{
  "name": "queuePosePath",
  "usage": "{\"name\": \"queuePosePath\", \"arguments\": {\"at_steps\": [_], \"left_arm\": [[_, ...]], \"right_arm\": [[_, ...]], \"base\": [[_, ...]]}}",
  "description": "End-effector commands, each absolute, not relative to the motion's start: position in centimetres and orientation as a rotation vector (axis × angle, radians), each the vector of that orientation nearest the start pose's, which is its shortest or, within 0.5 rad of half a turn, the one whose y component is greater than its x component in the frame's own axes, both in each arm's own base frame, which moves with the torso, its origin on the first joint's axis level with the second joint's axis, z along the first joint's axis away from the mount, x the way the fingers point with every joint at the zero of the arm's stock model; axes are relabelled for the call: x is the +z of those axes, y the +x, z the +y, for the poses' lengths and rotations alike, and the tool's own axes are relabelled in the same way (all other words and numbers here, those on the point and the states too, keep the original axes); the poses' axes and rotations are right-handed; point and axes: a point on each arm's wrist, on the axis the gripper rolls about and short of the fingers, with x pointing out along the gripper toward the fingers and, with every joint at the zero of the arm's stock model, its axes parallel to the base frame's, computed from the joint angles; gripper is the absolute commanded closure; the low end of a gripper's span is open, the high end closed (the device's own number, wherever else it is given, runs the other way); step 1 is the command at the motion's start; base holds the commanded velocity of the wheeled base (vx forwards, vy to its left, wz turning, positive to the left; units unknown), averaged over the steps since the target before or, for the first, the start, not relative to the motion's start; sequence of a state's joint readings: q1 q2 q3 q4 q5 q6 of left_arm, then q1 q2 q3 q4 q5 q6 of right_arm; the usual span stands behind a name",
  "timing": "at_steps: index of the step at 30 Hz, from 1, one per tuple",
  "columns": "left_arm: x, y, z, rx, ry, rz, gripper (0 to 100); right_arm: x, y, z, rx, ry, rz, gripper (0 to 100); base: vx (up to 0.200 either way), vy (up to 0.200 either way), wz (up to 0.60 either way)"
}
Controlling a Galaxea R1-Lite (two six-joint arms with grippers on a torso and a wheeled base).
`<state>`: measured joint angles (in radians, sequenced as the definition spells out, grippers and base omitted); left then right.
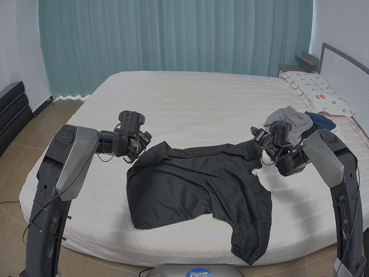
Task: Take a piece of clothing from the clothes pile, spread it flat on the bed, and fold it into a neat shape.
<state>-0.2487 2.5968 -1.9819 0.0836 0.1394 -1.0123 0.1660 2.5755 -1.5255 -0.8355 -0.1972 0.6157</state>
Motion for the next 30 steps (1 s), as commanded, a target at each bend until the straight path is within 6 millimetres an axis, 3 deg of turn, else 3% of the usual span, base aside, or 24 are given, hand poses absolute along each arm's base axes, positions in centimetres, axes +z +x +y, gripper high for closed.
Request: {"name": "queuePosePath", "arguments": {"at_steps": [1, 7, 14, 15, 18, 23, 30], "left_arm": [[11.5, 46.8, -9.8, 0.179, -0.916, 0.772, 0], [11.6, 41.3, -9.0, 0.118, -0.928, 0.899, 0], [7.5, 36.0, -8.0, 0.076, -0.942, 0.921, 0], [7.5, 36.0, -8.0, 0.076, -0.942, 0.921, 0], [6.5, 33.4, -7.5, 0.035, -0.959, 0.878, 0], [4.8, 31.7, -7.6, 0.011, -0.954, 0.879, 0], [1.3, 32.1, -7.4, 0.041, -0.932, 0.903, 0]], "right_arm": [[6.6, 43.7, 5.1, 0.009, 0.599, 0.297, 0], [5.4, 38.5, 4.9, 0.042, 0.629, 0.443, 0], [2.7, 35.0, 4.9, 0.053, 0.686, 0.584, 0], [2.7, 35.0, 4.9, 0.053, 0.686, 0.584, 0], [1.4, 32.9, 5.6, 0.07, 0.68, 0.641, 0], [0.4, 30.9, 6.0, 0.087, 0.736, 0.701, 0], [-0.8, 29.9, 5.5, 0.097, 0.739, 0.73, 0]], "base": [[0.0, 0.0, 0.0], [0.0, 0.0, 0.0], [0.0, 0.0, 0.0], [0.0, 0.0, 0.0], [0.0, 0.0, 0.0], [0.0, 0.0, 0.0], [0.0, 0.0, 0.0]]}}
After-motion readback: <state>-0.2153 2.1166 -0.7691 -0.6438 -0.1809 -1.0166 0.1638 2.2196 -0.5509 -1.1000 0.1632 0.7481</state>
